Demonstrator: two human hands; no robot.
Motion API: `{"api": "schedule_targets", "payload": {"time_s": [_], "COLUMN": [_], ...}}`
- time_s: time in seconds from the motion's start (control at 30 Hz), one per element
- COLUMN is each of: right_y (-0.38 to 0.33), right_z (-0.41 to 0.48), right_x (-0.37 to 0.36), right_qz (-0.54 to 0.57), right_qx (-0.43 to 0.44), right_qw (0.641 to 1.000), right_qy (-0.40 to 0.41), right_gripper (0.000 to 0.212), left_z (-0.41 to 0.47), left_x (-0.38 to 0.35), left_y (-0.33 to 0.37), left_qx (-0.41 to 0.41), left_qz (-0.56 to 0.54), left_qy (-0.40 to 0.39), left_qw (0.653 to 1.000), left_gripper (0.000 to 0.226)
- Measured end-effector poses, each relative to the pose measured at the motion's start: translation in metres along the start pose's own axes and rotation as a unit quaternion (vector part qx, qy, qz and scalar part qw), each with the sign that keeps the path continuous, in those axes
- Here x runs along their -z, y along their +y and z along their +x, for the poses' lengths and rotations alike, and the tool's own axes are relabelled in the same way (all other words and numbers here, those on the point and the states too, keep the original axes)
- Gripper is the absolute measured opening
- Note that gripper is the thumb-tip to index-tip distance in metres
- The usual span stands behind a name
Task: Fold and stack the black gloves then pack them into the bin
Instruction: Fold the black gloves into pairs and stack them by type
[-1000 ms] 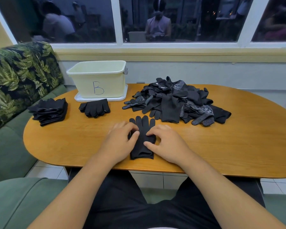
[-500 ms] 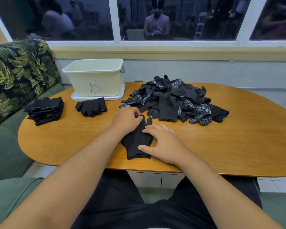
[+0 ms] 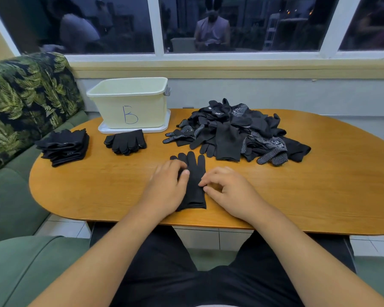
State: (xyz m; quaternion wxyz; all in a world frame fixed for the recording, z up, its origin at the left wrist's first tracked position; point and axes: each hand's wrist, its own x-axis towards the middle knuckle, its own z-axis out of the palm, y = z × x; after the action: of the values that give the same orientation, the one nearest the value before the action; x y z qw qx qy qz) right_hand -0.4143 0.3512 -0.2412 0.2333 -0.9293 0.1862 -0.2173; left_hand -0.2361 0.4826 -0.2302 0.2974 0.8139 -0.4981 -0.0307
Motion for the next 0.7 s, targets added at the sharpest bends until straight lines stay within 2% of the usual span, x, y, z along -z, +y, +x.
{"api": "schedule_targets", "payload": {"time_s": [0.2, 0.37, 0.5, 0.6, 0.7], "right_y": [-0.002, -0.003, 0.0, 0.003, 0.003], "right_z": [0.004, 0.008, 0.014, 0.012, 0.012], "right_x": [-0.004, 0.003, 0.011, 0.011, 0.01], "right_qz": [-0.065, -0.141, -0.209, -0.213, -0.197], "right_qx": [0.018, 0.073, 0.123, 0.152, 0.144], "right_qw": [0.998, 0.987, 0.969, 0.965, 0.97], "right_qy": [0.005, -0.035, -0.042, -0.022, -0.012], "right_gripper": [0.02, 0.028, 0.025, 0.023, 0.022], "left_z": [-0.008, -0.006, -0.008, -0.009, -0.009], "left_x": [-0.016, -0.019, -0.02, -0.019, -0.019], "left_y": [-0.003, -0.006, -0.005, -0.003, -0.003], "left_qx": [-0.024, -0.024, -0.023, -0.021, -0.02], "left_qz": [0.066, 0.095, 0.097, 0.095, 0.099], "left_qy": [-0.032, -0.038, -0.039, -0.038, -0.041], "left_qw": [0.997, 0.994, 0.994, 0.995, 0.994], "left_gripper": [0.054, 0.055, 0.054, 0.055, 0.056]}}
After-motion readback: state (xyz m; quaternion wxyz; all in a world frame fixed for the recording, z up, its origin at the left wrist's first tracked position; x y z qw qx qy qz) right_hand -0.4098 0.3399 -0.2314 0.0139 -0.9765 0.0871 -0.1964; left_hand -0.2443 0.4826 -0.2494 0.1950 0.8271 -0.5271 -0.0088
